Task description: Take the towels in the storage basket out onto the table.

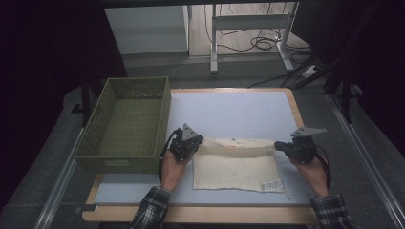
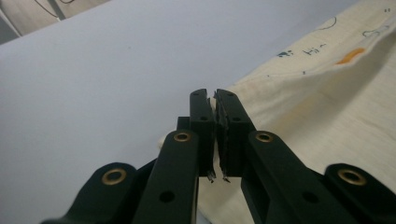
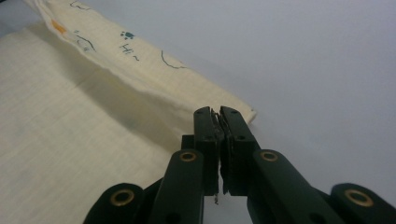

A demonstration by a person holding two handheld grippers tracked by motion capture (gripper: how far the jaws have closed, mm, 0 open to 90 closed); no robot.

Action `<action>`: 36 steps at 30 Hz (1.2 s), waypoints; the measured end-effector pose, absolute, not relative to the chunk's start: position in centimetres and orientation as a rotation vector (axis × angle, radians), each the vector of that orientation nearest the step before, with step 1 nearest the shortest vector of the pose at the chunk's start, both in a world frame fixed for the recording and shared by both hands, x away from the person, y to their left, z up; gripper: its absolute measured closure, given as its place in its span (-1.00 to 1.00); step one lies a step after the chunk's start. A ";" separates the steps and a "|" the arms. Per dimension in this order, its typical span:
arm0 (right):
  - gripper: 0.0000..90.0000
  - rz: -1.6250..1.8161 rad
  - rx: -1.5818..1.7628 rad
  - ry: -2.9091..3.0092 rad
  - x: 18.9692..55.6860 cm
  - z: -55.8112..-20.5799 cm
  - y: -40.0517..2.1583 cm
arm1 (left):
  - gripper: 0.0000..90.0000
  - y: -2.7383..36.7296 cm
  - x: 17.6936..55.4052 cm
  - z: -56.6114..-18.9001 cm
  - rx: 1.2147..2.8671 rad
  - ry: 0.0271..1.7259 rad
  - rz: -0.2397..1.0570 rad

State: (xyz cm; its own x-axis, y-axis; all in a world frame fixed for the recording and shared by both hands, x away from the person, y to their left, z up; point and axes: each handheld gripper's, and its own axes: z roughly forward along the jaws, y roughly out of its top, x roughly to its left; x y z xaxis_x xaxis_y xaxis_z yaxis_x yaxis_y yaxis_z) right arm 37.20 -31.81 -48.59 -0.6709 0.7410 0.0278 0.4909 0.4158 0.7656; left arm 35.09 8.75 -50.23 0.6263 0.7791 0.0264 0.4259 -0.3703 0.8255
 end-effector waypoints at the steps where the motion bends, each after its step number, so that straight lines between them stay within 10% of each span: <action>1: 0.91 1.127 1.067 2.359 36.7 -48.6 -31.9 | 0.92 8.8 34.7 -50.3 2.011 0.938 0.532; 29: 0.89 1.142 0.977 2.465 26.4 -50.6 -32.6 | 0.89 10.4 25.6 -52.4 2.046 0.795 0.350; 36: 0.65 1.133 0.985 2.474 25.4 -50.4 -33.2 | 0.32 11.4 24.4 -52.7 2.058 0.813 0.289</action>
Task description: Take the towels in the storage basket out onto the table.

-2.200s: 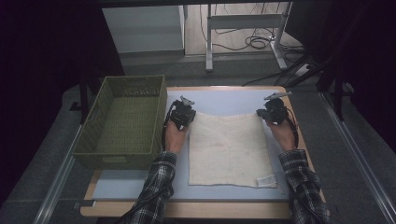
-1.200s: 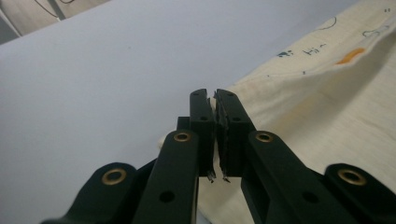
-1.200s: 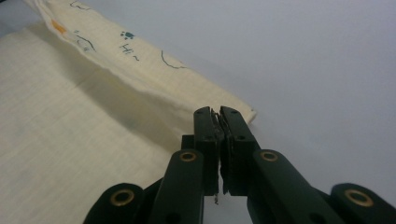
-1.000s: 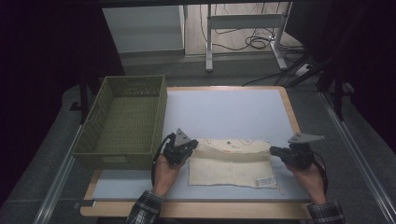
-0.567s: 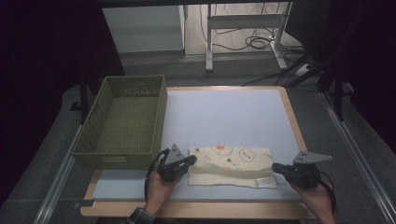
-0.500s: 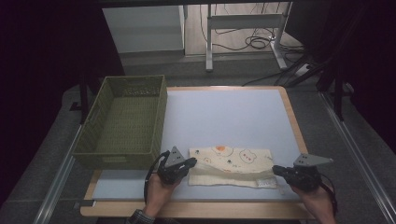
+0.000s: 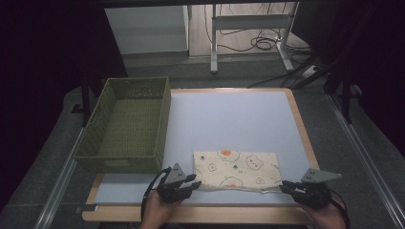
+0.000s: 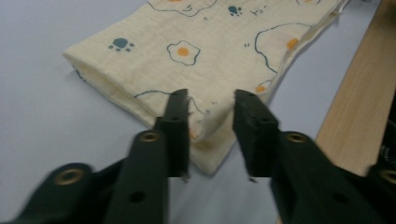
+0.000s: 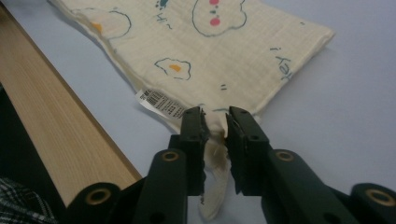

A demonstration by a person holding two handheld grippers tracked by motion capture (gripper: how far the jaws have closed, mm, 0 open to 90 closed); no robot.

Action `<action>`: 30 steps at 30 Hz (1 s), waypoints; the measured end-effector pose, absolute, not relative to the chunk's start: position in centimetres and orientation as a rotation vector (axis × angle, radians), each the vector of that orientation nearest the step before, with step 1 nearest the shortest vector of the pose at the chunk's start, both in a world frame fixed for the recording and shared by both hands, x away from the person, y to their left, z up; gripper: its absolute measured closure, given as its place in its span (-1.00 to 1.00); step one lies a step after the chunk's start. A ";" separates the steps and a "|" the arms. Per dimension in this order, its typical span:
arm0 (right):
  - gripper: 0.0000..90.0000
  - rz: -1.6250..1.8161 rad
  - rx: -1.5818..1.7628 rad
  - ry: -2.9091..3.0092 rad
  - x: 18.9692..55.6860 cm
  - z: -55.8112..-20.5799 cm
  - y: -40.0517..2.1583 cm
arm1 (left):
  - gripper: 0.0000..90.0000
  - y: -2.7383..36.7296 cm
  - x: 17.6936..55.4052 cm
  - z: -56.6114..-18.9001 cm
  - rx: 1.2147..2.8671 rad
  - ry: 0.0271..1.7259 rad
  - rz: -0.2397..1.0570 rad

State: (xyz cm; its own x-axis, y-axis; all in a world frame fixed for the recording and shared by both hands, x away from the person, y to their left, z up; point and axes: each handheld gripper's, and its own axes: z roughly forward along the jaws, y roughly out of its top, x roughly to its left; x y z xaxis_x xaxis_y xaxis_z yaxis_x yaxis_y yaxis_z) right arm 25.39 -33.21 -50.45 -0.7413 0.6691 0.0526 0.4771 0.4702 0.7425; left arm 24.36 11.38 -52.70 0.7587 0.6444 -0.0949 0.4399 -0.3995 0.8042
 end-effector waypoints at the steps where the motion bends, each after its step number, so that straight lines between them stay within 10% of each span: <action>1: 0.64 1.130 0.988 2.466 25.3 -50.2 -33.3 | 0.25 11.5 24.4 -52.5 2.060 0.822 0.303; 7: 0.55 1.143 0.995 2.422 26.1 -48.8 -33.7 | 0.13 11.5 26.0 -51.7 2.064 0.870 0.353; 17: 0.88 1.084 1.018 2.382 32.2 -49.0 -32.0 | 0.65 9.8 31.5 -51.0 2.081 0.960 0.437; 30: 0.54 1.017 1.127 2.394 37.3 -51.9 -30.8 | 0.25 9.2 35.2 -53.6 2.137 1.078 0.371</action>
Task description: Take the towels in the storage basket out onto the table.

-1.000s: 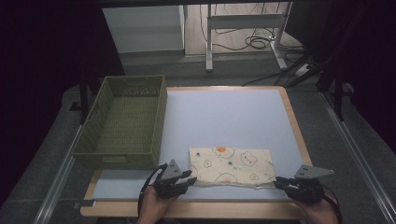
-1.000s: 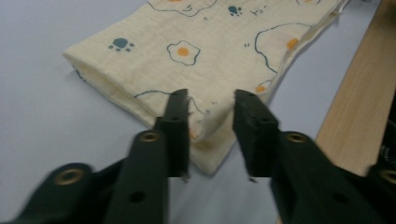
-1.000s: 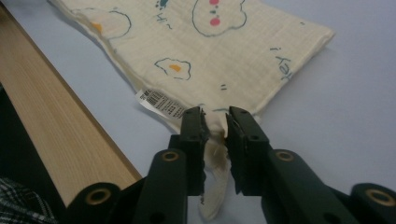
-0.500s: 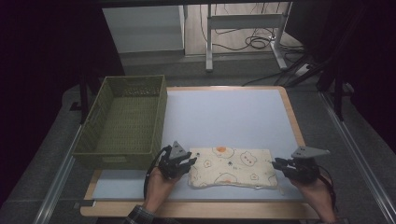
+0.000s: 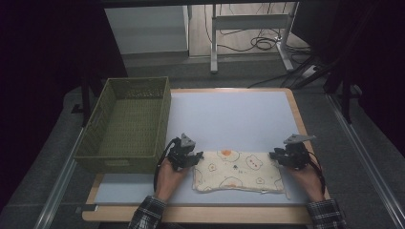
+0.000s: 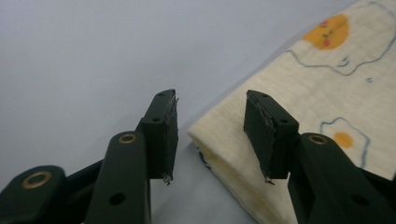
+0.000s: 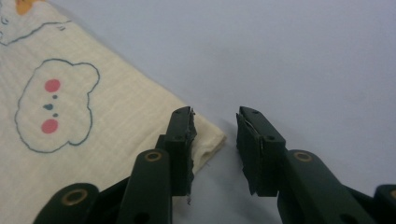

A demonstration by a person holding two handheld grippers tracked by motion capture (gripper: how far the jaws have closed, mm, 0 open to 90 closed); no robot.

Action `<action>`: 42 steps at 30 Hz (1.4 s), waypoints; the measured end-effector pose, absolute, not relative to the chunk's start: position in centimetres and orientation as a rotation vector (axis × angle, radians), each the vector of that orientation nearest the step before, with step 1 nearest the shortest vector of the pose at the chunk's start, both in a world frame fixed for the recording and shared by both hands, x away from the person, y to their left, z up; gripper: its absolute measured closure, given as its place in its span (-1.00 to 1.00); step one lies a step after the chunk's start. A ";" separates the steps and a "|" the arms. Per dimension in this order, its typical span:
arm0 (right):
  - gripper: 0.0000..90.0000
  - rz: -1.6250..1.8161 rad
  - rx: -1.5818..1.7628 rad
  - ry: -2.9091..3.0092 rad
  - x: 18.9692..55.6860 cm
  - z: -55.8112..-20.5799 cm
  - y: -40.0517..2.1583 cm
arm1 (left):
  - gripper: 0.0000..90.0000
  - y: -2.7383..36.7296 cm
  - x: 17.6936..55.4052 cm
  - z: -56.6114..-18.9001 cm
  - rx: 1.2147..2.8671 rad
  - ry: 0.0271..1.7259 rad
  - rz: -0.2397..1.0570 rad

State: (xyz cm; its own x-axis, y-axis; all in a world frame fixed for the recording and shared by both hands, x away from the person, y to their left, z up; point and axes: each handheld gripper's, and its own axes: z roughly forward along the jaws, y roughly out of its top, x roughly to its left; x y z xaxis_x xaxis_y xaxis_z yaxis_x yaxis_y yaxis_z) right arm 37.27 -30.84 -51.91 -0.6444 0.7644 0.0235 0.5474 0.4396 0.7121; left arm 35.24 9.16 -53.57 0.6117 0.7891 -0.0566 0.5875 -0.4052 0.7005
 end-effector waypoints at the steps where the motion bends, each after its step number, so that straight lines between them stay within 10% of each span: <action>1: 0.54 1.017 1.127 2.394 37.3 -51.9 -30.8 | 0.38 9.2 35.2 -53.6 2.137 1.078 0.371; 3: 0.89 1.030 1.098 2.426 36.8 -51.9 -30.6 | 0.51 9.5 35.4 -53.7 2.103 1.073 0.309; 7: 0.94 0.959 1.055 2.432 36.7 -51.4 -30.2 | 0.87 9.8 35.3 -53.5 2.099 1.064 0.306; 18: 0.93 1.019 1.121 2.355 41.7 -50.2 -30.6 | 0.84 9.6 33.3 -52.3 2.082 1.012 0.369; 31: 0.65 1.053 1.161 2.353 40.5 -50.4 -31.3 | 0.13 9.8 35.5 -54.1 2.097 1.046 0.350; 42: 0.27 1.106 1.157 2.422 37.1 -49.9 -31.1 | -0.04 9.9 35.5 -54.5 2.097 1.006 0.361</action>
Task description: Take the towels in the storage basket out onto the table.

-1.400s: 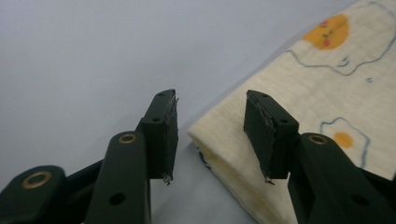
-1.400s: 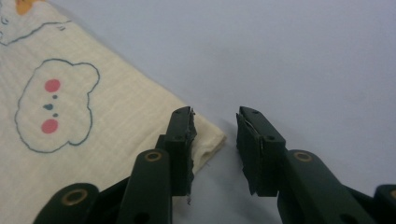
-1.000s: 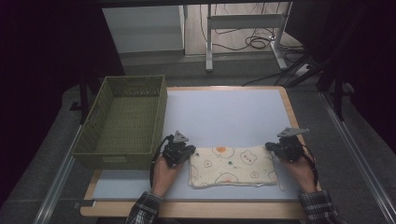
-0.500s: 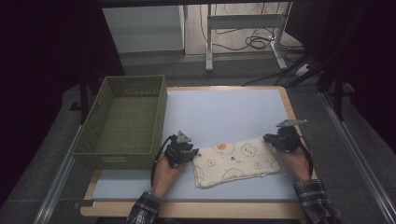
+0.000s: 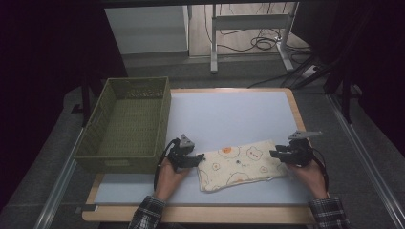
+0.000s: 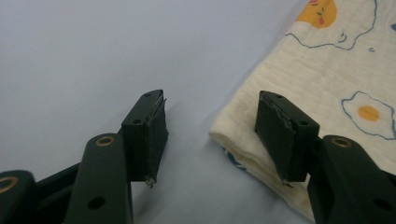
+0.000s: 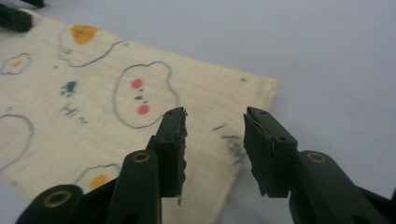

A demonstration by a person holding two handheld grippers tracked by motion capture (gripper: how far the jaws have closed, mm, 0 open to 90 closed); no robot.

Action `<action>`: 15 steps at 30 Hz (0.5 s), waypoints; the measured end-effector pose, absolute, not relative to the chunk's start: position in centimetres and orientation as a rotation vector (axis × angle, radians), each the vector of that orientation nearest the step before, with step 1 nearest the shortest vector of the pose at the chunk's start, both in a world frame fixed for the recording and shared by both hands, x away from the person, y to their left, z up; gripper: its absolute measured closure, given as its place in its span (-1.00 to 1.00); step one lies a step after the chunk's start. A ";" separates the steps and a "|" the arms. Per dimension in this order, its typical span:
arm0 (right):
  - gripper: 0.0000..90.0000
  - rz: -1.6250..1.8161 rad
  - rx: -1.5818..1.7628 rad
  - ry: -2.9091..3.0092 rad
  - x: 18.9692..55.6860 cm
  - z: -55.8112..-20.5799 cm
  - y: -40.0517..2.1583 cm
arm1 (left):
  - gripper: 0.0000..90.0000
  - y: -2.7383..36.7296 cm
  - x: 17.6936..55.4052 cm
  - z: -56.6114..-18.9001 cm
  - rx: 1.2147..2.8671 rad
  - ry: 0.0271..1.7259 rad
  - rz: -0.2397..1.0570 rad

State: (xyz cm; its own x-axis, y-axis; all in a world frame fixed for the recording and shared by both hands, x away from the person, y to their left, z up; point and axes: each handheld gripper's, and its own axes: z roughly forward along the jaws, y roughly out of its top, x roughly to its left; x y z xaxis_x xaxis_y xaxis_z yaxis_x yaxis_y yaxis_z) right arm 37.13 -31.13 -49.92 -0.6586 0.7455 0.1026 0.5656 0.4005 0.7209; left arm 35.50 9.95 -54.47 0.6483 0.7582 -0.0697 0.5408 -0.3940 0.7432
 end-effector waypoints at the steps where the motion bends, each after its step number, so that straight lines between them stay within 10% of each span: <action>1: 0.25 1.109 1.148 2.426 36.9 -49.9 -31.0 | -0.04 10.0 35.5 -54.5 2.095 1.006 0.358; 15: 0.10 1.170 0.973 2.545 33.5 -49.5 -25.5 | -0.03 10.1 35.6 -54.5 2.083 1.015 0.346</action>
